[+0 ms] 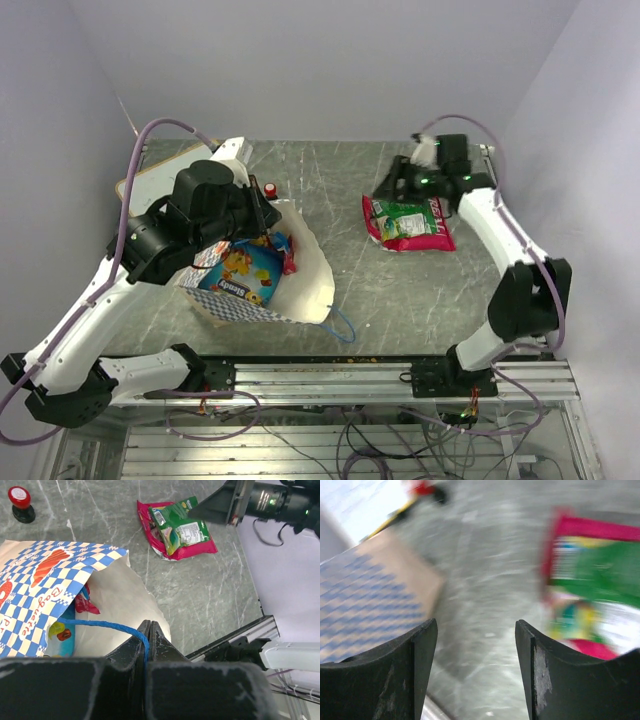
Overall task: Take the snacks out of the paper bag
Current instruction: Place the snack at the center of the board, then adjust the paper bag at the center of the board.
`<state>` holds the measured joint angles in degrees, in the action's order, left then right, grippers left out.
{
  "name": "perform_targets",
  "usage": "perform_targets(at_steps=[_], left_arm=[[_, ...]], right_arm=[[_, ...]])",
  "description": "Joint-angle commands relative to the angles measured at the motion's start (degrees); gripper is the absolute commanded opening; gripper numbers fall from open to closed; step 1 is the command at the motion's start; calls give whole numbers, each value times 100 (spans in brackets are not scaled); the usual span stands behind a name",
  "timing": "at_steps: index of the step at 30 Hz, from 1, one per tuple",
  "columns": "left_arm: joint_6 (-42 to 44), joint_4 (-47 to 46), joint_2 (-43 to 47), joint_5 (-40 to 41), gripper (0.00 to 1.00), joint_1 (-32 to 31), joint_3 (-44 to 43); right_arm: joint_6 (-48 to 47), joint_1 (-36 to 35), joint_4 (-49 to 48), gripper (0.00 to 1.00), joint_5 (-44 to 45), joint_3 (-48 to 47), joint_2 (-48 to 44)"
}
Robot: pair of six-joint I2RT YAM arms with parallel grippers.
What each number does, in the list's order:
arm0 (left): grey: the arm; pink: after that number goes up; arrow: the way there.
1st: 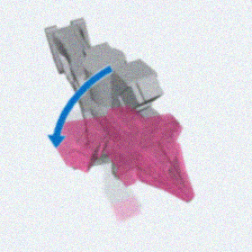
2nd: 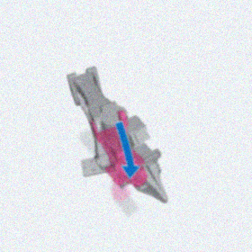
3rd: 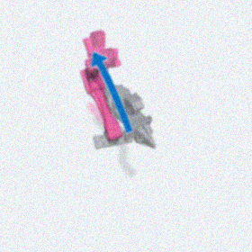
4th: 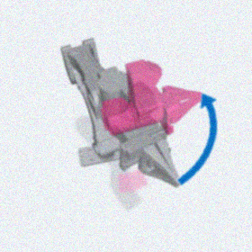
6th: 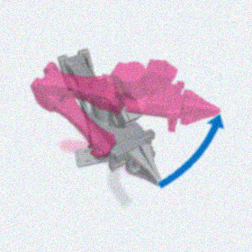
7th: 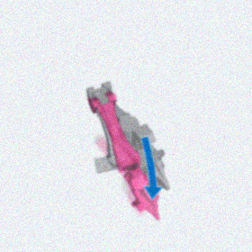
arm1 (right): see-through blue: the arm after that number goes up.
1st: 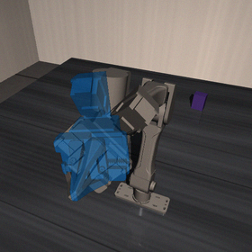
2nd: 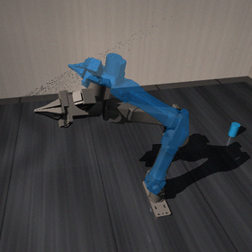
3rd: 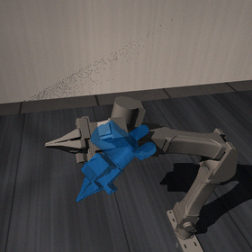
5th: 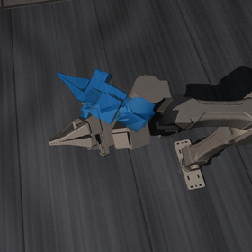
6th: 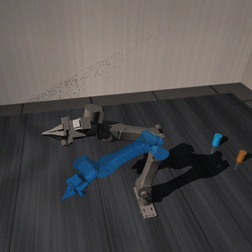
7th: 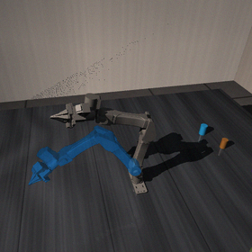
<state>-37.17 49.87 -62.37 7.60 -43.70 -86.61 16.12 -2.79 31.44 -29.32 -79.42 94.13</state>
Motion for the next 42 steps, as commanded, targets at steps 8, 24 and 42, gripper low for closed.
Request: perform_targets(at_steps=[8,24,42], left_arm=[[-717,-283,-125,-891,7,19,-183],[-982,-857,-166,-2261,7,16,53],[-1494,-1329,429,-1692,7,20,558]], right_arm=[[1432,-2144,189,63,-696,903,-1672],[3329,-5126,-132,55,2539,2376,-2543],[0,-4381,160,64,3206,-738,-616]])
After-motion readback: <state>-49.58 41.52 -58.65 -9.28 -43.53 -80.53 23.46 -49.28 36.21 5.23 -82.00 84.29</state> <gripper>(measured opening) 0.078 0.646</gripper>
